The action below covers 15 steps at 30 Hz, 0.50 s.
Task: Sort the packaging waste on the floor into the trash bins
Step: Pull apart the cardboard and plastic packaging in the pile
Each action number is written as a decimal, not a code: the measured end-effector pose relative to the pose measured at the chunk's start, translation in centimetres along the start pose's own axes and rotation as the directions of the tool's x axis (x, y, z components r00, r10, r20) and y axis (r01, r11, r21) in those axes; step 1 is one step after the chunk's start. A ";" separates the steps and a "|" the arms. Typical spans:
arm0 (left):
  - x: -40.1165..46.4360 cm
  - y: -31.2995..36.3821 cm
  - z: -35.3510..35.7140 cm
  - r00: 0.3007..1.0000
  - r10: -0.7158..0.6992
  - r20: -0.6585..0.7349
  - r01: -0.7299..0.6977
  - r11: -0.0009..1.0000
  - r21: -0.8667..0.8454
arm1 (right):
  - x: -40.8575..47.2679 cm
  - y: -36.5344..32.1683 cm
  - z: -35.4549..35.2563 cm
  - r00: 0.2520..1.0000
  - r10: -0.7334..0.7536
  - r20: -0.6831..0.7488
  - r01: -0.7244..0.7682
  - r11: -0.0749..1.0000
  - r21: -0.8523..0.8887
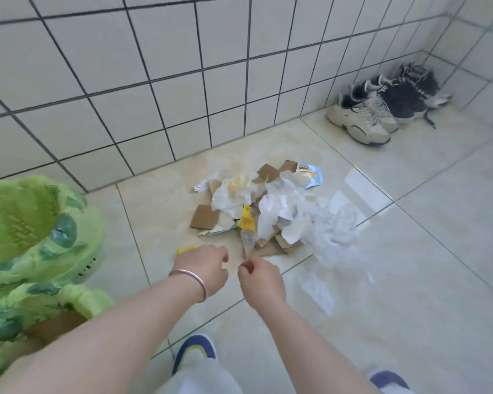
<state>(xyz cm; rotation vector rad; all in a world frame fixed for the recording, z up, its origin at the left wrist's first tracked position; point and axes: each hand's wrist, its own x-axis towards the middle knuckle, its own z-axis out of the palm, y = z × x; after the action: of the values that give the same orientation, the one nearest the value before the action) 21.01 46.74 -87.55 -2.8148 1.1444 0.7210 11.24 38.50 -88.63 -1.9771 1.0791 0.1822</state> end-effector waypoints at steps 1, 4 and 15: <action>1.3 -0.1 1.0 0.999 -0.008 0.053 0.009 1.000 -0.014 | 1.2 1.3 0.0 0.999 0.049 0.008 -0.049 0.999 0.003; 5.2 -0.1 4.1 0.978 -0.008 0.210 0.027 0.996 -0.087 | 4.9 4.6 -0.3 0.984 0.175 0.039 -0.176 0.984 0.017; 13.6 4.9 9.7 0.908 0.110 0.405 0.120 0.856 -0.502 | 15.5 9.3 -1.7 0.897 0.438 0.055 -0.439 0.876 0.200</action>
<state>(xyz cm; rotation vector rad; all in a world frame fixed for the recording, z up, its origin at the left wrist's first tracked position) 22.22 36.06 -101.23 -2.7941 0.9699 1.7760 13.44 25.15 -100.80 -1.5210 1.4707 0.3062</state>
